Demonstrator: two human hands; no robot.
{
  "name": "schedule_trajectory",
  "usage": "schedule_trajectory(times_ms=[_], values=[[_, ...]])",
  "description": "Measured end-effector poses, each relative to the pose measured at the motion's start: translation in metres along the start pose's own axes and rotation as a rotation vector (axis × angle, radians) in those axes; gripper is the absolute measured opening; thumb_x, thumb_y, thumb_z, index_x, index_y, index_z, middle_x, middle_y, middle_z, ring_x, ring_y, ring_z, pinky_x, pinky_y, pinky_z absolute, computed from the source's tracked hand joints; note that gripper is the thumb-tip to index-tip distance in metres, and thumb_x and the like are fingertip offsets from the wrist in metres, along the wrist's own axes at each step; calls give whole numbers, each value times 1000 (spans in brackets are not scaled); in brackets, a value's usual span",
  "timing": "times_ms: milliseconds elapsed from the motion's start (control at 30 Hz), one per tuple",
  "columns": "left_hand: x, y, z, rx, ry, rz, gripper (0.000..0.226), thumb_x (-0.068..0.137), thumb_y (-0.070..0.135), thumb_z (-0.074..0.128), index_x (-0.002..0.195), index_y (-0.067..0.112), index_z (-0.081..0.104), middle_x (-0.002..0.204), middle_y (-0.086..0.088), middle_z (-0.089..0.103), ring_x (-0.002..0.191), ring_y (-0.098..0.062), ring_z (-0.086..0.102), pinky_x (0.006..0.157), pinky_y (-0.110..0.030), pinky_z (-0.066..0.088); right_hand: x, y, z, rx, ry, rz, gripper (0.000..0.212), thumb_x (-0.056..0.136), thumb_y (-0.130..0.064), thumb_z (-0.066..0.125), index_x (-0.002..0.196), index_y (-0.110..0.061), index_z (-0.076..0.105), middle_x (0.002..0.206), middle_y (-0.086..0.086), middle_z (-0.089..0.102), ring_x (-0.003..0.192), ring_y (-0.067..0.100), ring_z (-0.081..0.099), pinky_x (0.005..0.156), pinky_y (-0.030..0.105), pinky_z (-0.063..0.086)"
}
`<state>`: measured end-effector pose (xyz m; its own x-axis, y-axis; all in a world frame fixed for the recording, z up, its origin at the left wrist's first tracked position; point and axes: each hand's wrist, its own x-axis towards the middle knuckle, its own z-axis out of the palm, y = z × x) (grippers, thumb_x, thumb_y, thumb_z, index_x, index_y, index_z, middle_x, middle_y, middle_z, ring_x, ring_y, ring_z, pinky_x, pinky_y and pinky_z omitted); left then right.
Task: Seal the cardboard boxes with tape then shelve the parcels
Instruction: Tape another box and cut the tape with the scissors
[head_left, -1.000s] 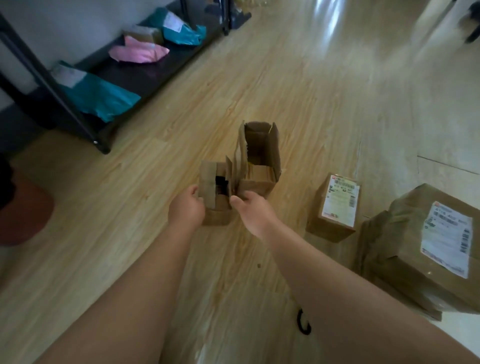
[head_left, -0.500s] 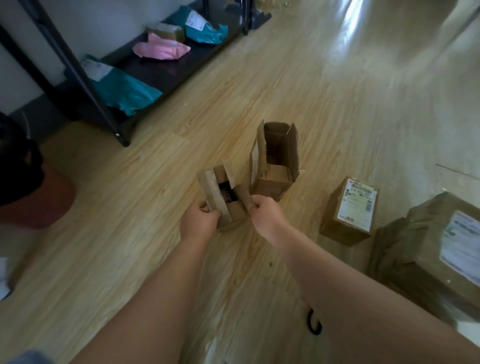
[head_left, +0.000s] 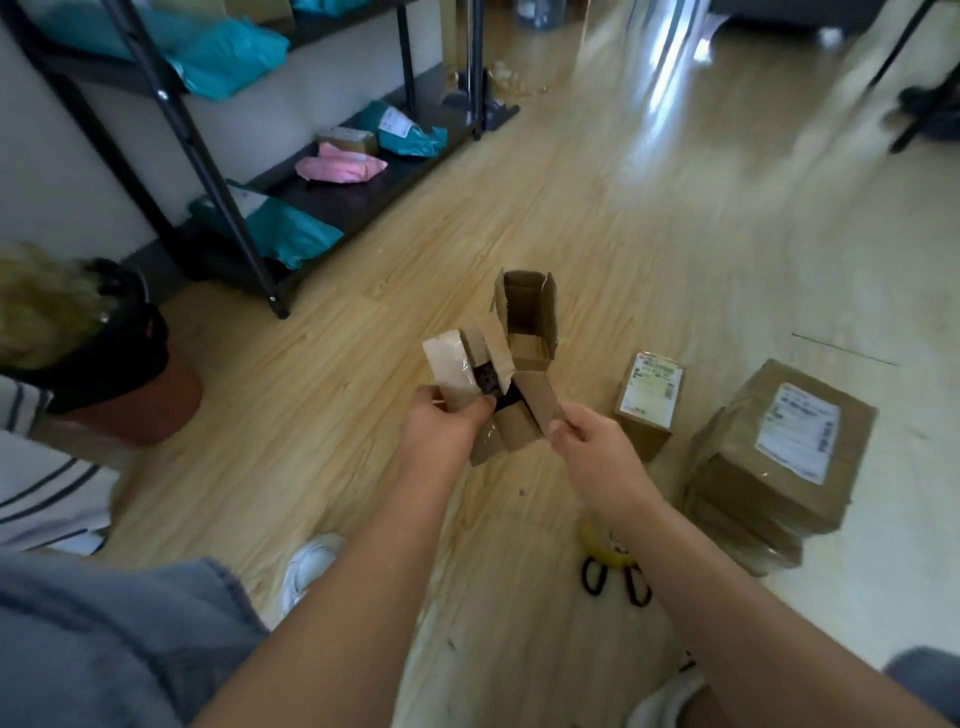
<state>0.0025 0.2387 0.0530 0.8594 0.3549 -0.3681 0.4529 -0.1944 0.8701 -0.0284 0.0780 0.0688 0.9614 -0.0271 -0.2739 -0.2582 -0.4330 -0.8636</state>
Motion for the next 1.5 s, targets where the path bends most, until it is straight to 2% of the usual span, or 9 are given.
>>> schedule_trajectory(times_ms=[300,500,667,800,967,1100,1200,1333,1500], values=[[-48,5,5,119,-35,148,49,73,49,81,103,23,53,92,9,63,85,-14,65,75,-43,58,-34,2,-11,61,60,-7,17,104,-24,51,105,-36,62,98,-5,69,96,14,62,80,30,50],[-54,7,-8,-189,-162,52,40,90,53,62,114,21,65,107,3,70,97,-15,67,84,-34,57,-31,2,-23,271,82,127,21,102,-17,54,92,-29,68,104,5,73,102,24,67,98,44,52],[-46,1,-24,-229,-199,-34,55,91,52,61,135,19,56,133,4,57,122,-17,53,106,-38,41,-26,-2,-32,481,45,179,15,100,-8,56,105,-15,68,102,5,74,98,21,71,89,37,59],[-47,2,-23,-268,-282,-48,25,92,39,65,111,23,64,110,6,68,96,-6,61,79,-24,47,-26,-1,-29,345,7,150,17,103,-28,54,117,-23,62,110,-1,71,100,17,69,90,36,58],[-47,5,-15,-217,-97,-11,54,78,42,80,119,16,56,109,2,65,93,-10,62,70,-27,50,-29,4,-27,293,-97,115,66,80,-70,65,132,-32,50,119,-12,66,108,8,64,93,31,52],[-50,8,-12,-72,-31,82,57,72,47,83,114,24,52,103,8,63,91,-12,64,83,-41,56,-28,6,-29,259,-159,106,58,82,-51,76,132,-34,53,119,-13,67,99,3,68,76,18,53],[-50,10,-12,-87,-66,132,46,81,40,77,120,23,58,107,5,66,93,-11,64,78,-34,55,-26,7,-35,344,-137,123,54,86,-42,75,135,-27,57,112,-11,72,87,0,71,64,14,53],[-46,8,-13,-199,-169,132,47,88,22,73,132,21,56,117,5,64,98,0,59,70,-16,42,-23,9,-37,358,-49,125,77,72,-61,79,136,-29,52,117,-12,68,100,7,69,89,29,56],[-41,3,-12,-254,-178,74,36,83,13,77,115,14,60,112,-2,67,100,-12,64,77,-21,46,-24,6,-38,334,-28,81,109,51,-80,74,143,-29,48,125,-12,63,113,9,62,104,39,50]])
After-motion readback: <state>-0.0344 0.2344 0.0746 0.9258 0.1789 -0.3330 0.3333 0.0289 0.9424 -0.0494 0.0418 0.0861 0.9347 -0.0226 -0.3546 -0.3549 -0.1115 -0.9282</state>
